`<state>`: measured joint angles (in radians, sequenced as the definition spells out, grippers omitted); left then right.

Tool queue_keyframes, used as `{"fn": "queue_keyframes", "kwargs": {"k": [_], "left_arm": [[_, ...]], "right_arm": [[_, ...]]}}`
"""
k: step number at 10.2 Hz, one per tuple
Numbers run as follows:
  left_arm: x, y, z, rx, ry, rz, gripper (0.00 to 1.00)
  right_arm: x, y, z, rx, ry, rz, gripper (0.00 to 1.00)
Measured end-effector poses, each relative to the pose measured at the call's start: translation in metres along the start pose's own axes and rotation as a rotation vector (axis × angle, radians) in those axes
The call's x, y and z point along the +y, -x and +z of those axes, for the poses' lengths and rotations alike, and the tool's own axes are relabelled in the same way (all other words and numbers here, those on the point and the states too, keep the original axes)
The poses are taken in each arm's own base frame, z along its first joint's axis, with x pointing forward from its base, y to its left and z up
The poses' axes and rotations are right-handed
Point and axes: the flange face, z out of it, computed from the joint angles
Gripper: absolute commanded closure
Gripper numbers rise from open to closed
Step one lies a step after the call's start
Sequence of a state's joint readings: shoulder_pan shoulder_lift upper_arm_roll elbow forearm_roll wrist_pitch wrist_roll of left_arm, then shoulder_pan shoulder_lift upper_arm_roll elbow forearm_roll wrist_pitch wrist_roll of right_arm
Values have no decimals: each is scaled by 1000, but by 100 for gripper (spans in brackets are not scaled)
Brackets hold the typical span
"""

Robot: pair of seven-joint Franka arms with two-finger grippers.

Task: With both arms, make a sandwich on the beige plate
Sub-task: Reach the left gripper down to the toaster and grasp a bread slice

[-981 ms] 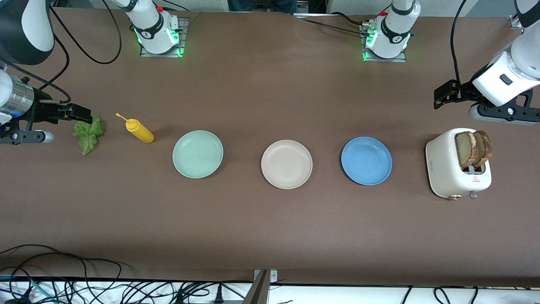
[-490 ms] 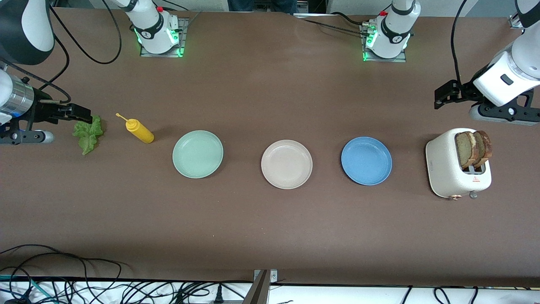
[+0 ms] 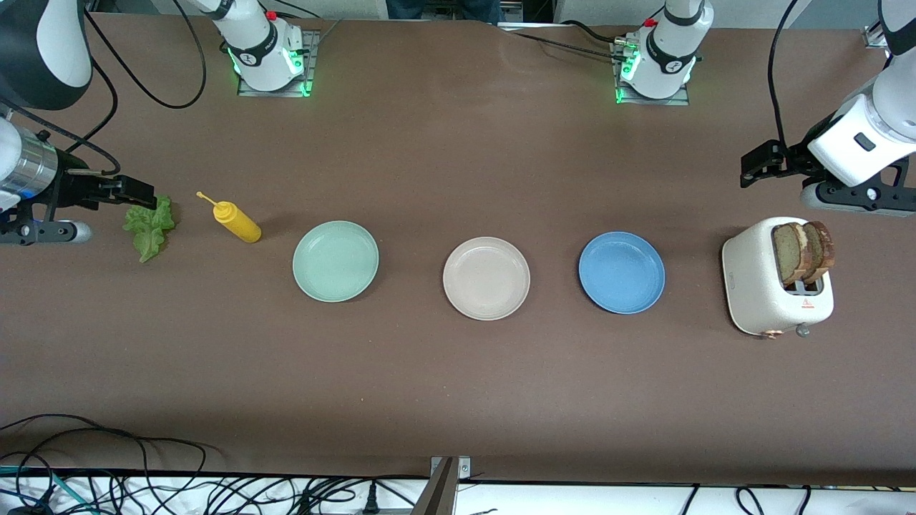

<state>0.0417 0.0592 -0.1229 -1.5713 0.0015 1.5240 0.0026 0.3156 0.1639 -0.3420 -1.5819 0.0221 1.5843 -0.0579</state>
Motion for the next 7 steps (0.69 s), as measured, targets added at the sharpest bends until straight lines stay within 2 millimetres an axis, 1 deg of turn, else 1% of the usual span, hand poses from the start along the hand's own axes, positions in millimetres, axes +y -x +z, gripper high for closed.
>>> {"fn": "queue_keyframes", "kwargs": {"k": [3,4,5,7], "left_arm": [[-3,-3,5,-9,2,-5,0],[-12,-8,11,-14,5,-20,0],[-27,-15,17,-10,10,-42,0],[-70,-33,33,21,15,-88,0]], "right_arm": [[0,0,0,0,0,0,0],[0,0,0,0,0,0,0],[0,0,0,0,0,0,0],[0,0,0,0,0,0,0]]}}
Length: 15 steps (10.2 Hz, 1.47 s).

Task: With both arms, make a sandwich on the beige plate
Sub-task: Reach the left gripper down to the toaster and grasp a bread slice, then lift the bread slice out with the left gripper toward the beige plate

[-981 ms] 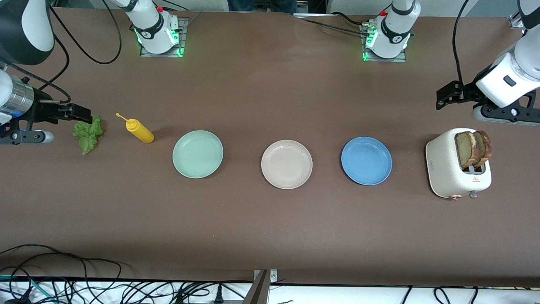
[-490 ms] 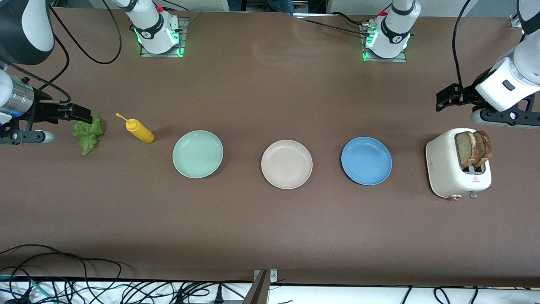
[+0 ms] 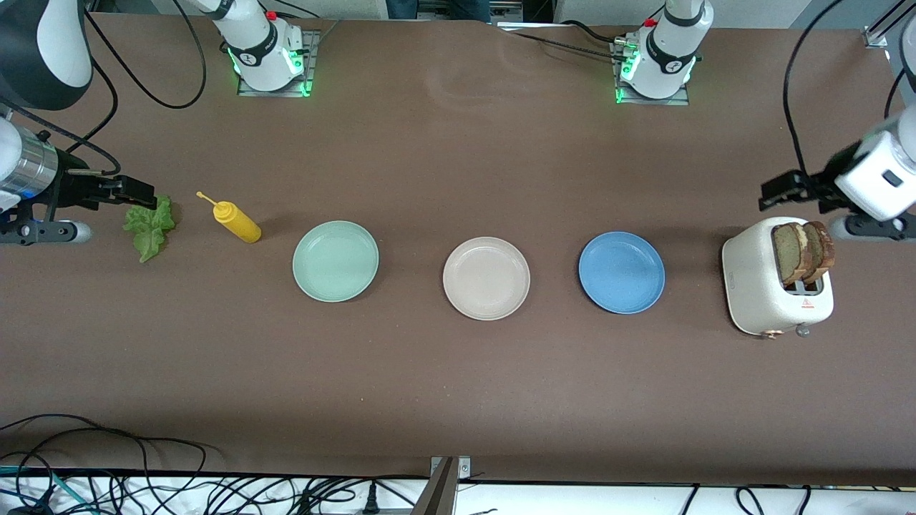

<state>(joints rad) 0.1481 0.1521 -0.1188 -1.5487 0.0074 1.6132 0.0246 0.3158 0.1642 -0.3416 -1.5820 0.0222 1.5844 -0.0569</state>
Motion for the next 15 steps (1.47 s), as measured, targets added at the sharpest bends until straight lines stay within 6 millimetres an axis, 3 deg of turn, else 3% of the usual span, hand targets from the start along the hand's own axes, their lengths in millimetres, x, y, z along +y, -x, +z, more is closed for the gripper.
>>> {"fn": "queue_keyframes", "kwargs": {"k": [2,5,6,8,9,11,13,15], "left_arm": [[-27,-20,24,16,-44,25,0],[-64,-44,84,-27,-58,61,0],[-78,-46,109,-57,-75,66,0],[-83,-39,144,-110,-87,73,1],[-82,-36,154,-129,-84,75,15],[-82,-31,166,-154,-88,78,65],[-87,-27,175,-179,-115,87,100],[-92,-25,173,-187,-149,90,100]], "right_arm": [[0,0,0,0,0,0,0],[0,0,0,0,0,2,0],[0,0,0,0,0,2,0],[0,0,0,1,0,3,0],[0,0,0,1,0,3,0],[0,0,0,1,0,3,0],[0,0,0,1,0,3,0],[0,0,0,1,0,4,0]]}}
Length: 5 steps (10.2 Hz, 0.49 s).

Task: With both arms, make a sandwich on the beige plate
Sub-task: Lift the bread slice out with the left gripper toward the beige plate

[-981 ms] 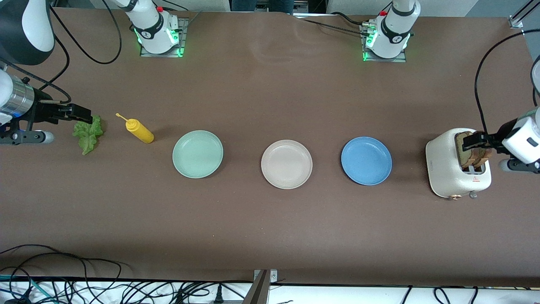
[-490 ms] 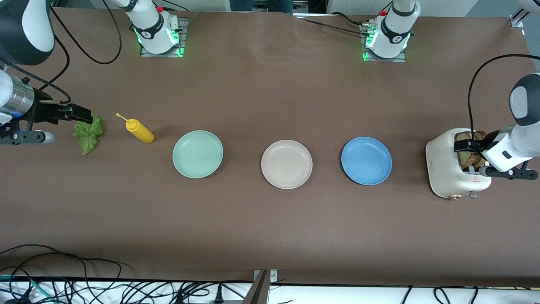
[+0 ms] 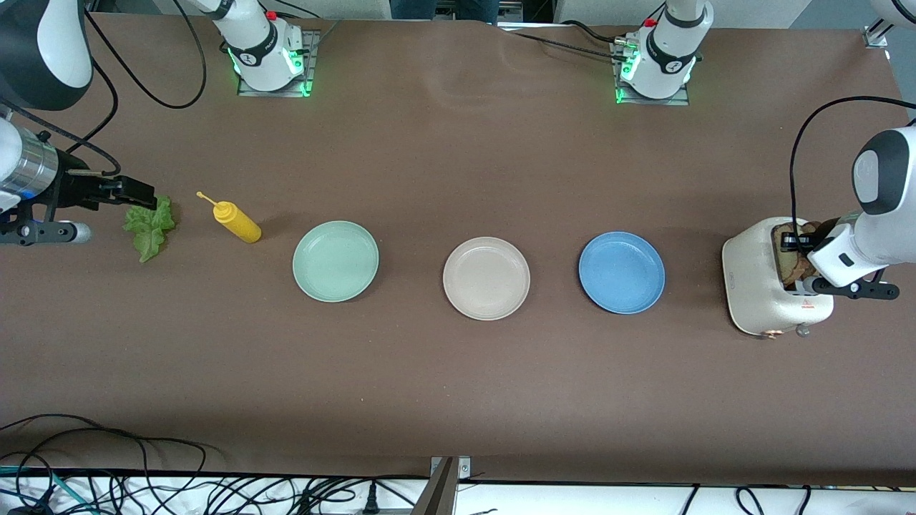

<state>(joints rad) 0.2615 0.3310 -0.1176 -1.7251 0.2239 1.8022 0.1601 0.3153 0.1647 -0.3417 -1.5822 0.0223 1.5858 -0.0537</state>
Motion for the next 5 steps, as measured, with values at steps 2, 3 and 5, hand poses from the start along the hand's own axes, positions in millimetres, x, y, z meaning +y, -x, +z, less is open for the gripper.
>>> {"fn": "queue_keyframes", "kwargs": {"k": [2,3,5], "left_arm": [[-1,6,-12,-3,-8,-26,100],[-1,11,-25,-9,-10,-38,100],[-1,20,-60,-9,-15,-45,100]], "right_arm": [[0,0,0,0,0,1,0],[0,0,0,-1,0,2,0],[0,0,1,-1,0,9,0]]}}
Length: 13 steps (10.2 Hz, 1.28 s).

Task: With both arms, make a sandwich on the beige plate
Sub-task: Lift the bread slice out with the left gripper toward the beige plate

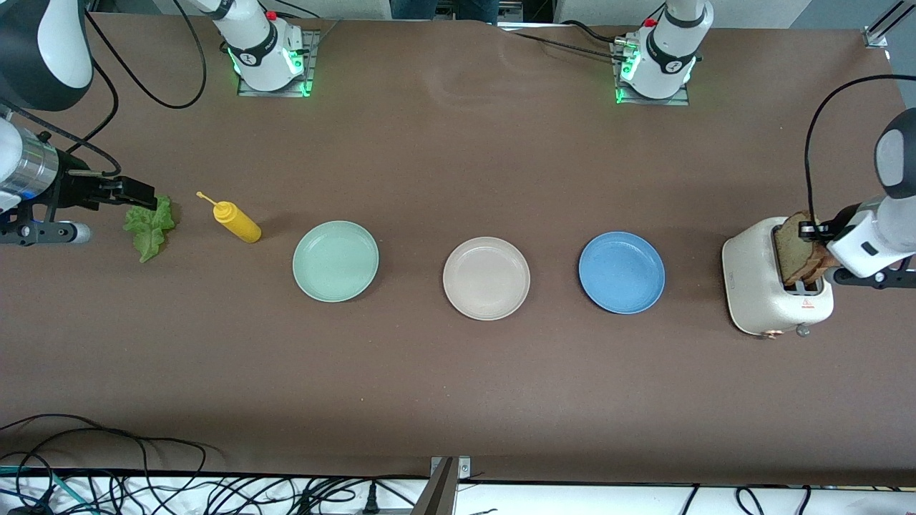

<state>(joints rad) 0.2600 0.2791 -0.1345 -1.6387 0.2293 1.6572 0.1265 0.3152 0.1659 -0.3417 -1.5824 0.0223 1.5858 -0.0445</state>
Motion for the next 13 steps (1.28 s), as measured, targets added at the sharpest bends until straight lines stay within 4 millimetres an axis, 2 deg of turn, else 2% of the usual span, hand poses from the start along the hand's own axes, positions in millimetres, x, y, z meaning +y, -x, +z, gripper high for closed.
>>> {"fn": "queue_keyframes", "kwargs": {"k": [2,4,5,9,12,13], "left_arm": [[16,3,-37,16,-4,24,100],[58,2,-76,71,-11,92,100],[84,2,-88,91,-12,135,100],[198,8,-103,106,89,214,100],[316,20,-96,80,102,209,100],[348,20,-97,82,123,200,100]], "right_arm": [[1,0,0,0,0,4,0],[5,0,0,-1,-1,10,0],[5,0,1,-1,-1,11,0],[2,0,1,-2,0,6,0],[1,-1,1,-3,0,6,0],[2,-1,2,-3,0,6,0]]}}
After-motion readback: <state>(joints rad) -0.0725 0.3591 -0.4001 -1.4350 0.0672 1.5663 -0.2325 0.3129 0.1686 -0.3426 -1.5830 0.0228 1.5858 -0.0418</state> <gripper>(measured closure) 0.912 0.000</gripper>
